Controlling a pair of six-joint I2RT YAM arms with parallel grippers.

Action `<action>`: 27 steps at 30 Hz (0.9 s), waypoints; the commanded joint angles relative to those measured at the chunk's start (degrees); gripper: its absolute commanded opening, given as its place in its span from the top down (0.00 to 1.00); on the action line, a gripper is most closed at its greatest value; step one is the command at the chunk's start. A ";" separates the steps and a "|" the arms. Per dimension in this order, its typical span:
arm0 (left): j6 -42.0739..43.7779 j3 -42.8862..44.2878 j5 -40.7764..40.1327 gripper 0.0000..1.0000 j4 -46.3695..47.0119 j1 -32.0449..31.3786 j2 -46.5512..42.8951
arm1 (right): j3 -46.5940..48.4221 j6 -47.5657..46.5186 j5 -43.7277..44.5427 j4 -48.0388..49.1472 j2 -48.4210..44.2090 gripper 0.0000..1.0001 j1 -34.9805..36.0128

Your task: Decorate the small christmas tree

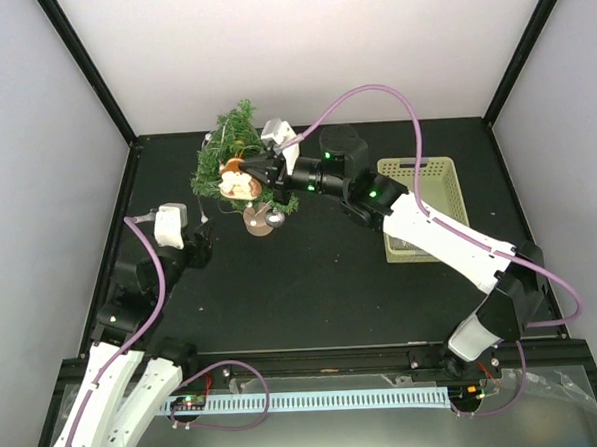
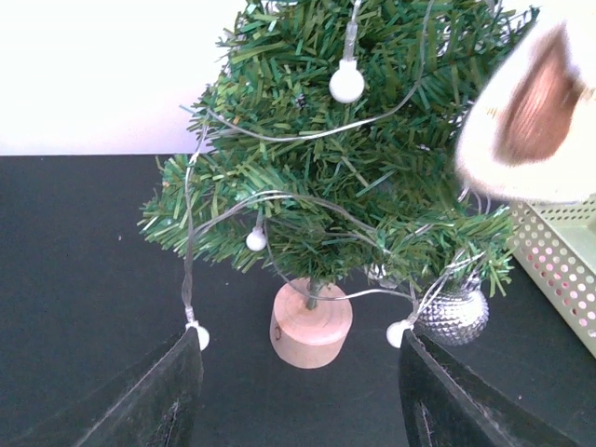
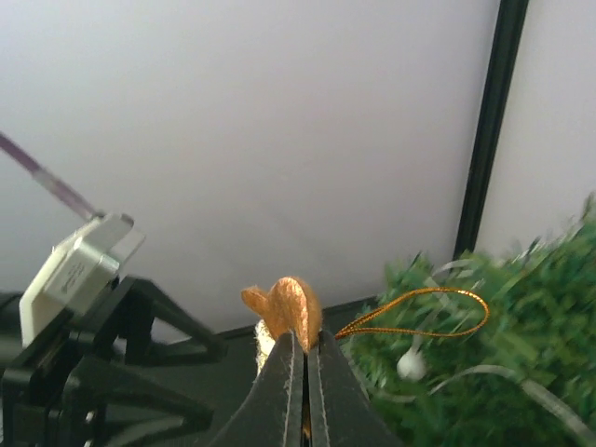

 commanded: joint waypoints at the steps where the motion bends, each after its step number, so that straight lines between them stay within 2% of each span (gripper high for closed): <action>1: -0.99 3.85 -3.10 0.41 -2.78 0.36 0.48 | -6.22 3.62 -2.97 2.74 -0.44 0.99 1.30; 7: -2.61 7.26 -2.24 0.41 -3.08 0.37 0.62 | -11.41 2.85 -0.26 6.02 -0.37 0.99 5.13; 13: -6.54 8.02 4.35 0.42 -1.10 0.52 2.66 | -15.20 -3.25 5.95 10.82 1.29 0.99 6.73; 19: -9.56 9.48 11.71 0.45 0.29 2.16 7.06 | -20.74 -10.18 7.65 17.76 0.51 0.99 7.87; 25: -13.78 10.07 30.31 0.47 1.77 8.70 11.14 | -27.81 -21.17 7.00 22.92 -2.66 0.99 8.95; 27: -15.39 9.80 35.55 0.47 2.46 9.75 11.53 | -30.35 -27.72 6.34 23.71 -4.20 0.99 9.72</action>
